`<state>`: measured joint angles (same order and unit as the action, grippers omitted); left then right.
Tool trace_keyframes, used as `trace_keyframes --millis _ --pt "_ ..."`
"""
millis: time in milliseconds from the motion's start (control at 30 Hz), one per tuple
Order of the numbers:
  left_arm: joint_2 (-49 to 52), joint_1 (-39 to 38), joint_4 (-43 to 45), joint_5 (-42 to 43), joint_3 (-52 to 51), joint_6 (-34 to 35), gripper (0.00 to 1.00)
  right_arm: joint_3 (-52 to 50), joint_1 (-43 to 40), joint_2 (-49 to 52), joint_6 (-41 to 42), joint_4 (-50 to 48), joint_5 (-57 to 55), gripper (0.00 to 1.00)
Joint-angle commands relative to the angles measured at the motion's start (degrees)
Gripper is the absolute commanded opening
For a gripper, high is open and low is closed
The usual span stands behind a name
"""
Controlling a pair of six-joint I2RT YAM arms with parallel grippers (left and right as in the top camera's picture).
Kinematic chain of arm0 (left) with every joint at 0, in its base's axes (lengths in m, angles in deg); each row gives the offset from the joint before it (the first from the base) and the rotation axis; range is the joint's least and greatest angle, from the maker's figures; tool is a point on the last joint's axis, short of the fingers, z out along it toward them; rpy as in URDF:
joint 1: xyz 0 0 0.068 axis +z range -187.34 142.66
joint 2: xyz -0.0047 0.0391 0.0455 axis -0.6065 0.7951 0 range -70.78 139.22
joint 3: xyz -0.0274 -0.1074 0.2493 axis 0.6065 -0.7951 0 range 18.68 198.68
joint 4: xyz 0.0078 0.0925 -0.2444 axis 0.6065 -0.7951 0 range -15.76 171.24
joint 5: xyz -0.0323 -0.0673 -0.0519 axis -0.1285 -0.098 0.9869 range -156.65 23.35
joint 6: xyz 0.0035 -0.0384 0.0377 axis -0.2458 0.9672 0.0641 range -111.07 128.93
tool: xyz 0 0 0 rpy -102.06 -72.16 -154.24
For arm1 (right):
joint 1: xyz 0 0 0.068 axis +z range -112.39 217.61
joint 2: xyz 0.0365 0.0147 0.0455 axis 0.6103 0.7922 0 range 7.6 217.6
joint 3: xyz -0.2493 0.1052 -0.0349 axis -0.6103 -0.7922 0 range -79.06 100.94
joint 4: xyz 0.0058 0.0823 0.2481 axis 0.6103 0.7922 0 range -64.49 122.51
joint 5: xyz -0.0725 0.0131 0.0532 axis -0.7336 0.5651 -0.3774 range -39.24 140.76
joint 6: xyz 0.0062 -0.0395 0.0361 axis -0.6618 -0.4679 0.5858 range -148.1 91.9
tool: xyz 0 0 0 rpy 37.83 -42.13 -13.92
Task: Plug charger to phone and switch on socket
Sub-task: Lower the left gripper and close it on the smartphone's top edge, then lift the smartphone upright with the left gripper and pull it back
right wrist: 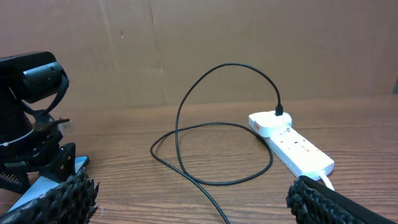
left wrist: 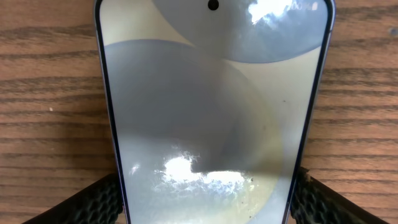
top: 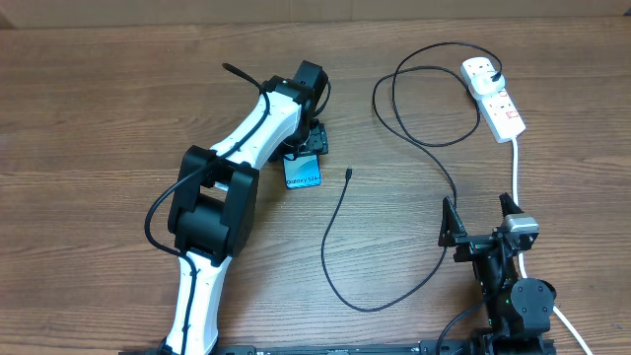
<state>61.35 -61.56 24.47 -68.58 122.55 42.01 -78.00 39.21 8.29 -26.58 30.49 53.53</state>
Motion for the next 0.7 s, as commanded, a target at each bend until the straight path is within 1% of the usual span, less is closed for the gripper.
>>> trace_keyframes --millis 0,100,233,367,500,600,667 --pt "3.5 0.3 -0.5 0.5 -0.7 0.6 0.78 -0.6 0.3 -0.5 0.2 -0.3 0.3 1.00" --pt "3.5 0.3 -0.6 0.5 -0.7 0.6 0.77 -0.6 0.3 -0.5 0.2 -0.3 0.3 1.00" --pt "3.5 0.3 -0.9 0.5 -0.7 0.6 0.78 -0.6 0.3 -0.5 0.2 -0.3 0.3 1.00" --pt "3.5 0.3 -1.2 0.5 -0.7 0.6 0.75 -0.6 0.3 -0.5 0.2 -0.3 0.3 1.00" --pt "3.5 0.3 -1.5 1.2 -0.7 0.6 0.75 -0.6 0.3 -0.5 0.2 -0.3 0.3 1.00" --pt "3.5 0.3 -1.5 2.3 -0.6 0.6 0.72 -0.6 0.3 -0.5 0.2 -0.3 0.3 1.00" --pt "3.5 0.3 -1.5 2.7 -0.6 0.6 0.72 -0.6 0.3 -0.5 0.2 -0.3 0.3 1.00"
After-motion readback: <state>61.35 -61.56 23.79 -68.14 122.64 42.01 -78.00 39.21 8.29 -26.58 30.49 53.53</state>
